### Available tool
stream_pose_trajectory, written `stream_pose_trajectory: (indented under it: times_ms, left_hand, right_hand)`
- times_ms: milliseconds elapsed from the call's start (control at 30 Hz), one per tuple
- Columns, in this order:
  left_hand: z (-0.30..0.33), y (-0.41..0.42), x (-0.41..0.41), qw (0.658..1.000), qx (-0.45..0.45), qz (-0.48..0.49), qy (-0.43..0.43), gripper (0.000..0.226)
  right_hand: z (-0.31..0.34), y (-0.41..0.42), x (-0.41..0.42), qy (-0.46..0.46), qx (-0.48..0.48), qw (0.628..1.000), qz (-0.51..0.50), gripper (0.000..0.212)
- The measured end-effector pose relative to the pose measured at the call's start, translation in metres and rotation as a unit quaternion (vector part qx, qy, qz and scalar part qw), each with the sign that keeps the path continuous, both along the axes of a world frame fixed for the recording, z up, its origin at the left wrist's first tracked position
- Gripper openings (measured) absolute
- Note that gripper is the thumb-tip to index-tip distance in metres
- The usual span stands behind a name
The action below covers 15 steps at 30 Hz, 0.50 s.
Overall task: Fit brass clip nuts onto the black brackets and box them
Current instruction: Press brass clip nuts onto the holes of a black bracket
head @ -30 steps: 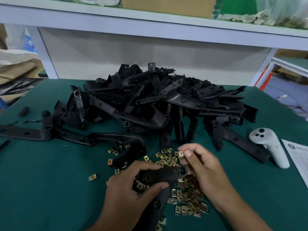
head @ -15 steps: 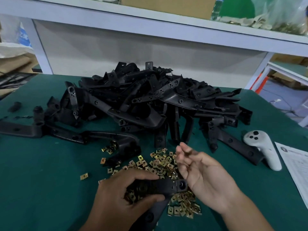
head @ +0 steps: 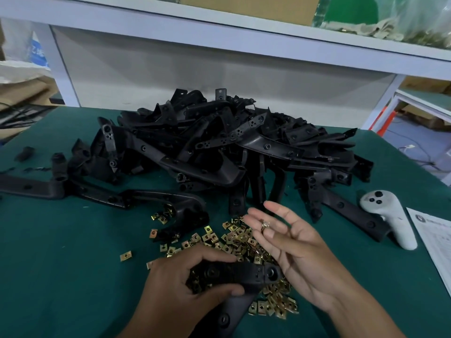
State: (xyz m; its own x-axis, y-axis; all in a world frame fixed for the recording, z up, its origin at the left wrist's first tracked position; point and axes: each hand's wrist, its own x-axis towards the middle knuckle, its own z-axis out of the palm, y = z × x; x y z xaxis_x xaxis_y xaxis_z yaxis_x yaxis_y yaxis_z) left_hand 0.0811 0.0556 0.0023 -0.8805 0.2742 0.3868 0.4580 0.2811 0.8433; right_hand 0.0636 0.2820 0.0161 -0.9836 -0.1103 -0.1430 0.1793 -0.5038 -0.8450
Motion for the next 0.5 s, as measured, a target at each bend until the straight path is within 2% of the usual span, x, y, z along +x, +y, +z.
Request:
stream_pose_trajectory:
  times_ms: [100, 267, 500]
  left_hand:
    - [0.0004, 0.0003, 0.0009, 1.0, -0.013, -0.001, 0.007, 0.029]
    - [-0.0014, 0.0, 0.0005, 1.0, -0.006, -0.006, -0.01, 0.041]
    - [0.0012, 0.0008, 0.0003, 0.998, -0.053, -0.032, -0.02, 0.031]
  right_hand:
    - [0.0003, -0.0026, 0.0019, 0.011, 0.062, 0.998, -0.009, 0.054]
    - [0.0005, -0.0044, 0.0029, 0.04, 0.171, 0.984, -0.024, 0.046]
    - [0.0047, -0.0057, 0.0068, 0.052, 0.219, 0.974, 0.009, 0.039]
